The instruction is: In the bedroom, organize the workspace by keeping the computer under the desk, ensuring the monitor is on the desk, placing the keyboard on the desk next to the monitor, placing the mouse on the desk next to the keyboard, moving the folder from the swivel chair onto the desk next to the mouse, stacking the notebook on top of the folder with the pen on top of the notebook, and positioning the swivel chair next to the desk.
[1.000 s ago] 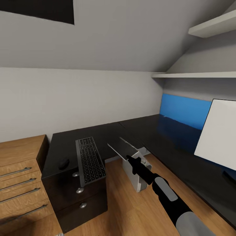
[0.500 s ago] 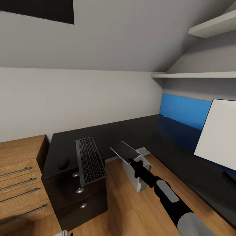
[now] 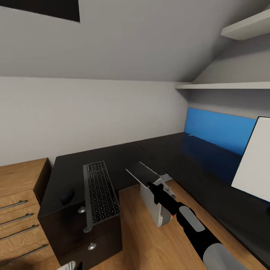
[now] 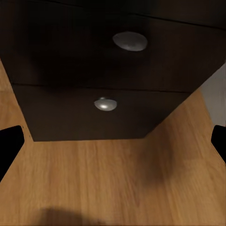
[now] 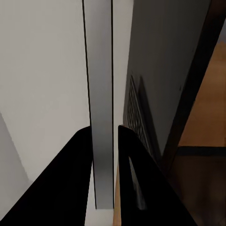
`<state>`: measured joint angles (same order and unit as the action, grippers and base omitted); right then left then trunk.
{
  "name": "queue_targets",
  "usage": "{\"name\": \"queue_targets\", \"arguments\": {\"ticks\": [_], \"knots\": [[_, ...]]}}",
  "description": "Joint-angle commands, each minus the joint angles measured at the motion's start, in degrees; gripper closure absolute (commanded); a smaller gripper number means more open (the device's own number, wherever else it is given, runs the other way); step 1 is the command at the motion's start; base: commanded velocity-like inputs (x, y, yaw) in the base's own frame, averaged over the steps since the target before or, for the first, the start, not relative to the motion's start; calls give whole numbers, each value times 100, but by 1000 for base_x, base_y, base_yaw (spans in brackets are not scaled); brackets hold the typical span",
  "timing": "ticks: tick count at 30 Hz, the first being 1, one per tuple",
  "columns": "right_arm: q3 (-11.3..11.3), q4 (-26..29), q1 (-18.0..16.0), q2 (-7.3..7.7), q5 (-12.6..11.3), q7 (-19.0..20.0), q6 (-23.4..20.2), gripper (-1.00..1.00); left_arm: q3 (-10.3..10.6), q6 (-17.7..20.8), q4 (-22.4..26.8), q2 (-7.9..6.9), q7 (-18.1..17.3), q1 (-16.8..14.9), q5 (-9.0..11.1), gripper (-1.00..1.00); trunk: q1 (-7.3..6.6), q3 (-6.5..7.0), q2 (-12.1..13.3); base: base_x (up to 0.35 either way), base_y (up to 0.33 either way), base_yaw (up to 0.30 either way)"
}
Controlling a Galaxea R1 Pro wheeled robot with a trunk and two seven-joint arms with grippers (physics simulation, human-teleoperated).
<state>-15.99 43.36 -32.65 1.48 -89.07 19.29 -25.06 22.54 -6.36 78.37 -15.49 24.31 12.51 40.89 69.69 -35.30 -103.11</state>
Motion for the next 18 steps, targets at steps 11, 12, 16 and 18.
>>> {"name": "queue_targets", "arguments": {"ticks": [11, 12, 16, 18], "knots": [[-25, -28, 8, -3, -53, 28, -7, 100, 14, -181, -5, -7, 27, -3, 68, -100, 3, -5, -2, 155, 0, 0], [-27, -28, 9, -4, -54, 28, -7, 100, 14, -181, -5, -7, 26, -3, 68, -100, 3, -5, -2, 232, 0, 0], [-34, -29, 12, -13, -52, 23, -7, 100, 14, -181, -5, -7, 24, -3, 68, -100, 3, -5, -2, 100, 0, 0], [-35, -29, 13, -15, -51, 13, -6, 100, 14, -181, -5, -7, 23, -3, 66, -100, 3, -5, -2, 30, 0, 0]]}}
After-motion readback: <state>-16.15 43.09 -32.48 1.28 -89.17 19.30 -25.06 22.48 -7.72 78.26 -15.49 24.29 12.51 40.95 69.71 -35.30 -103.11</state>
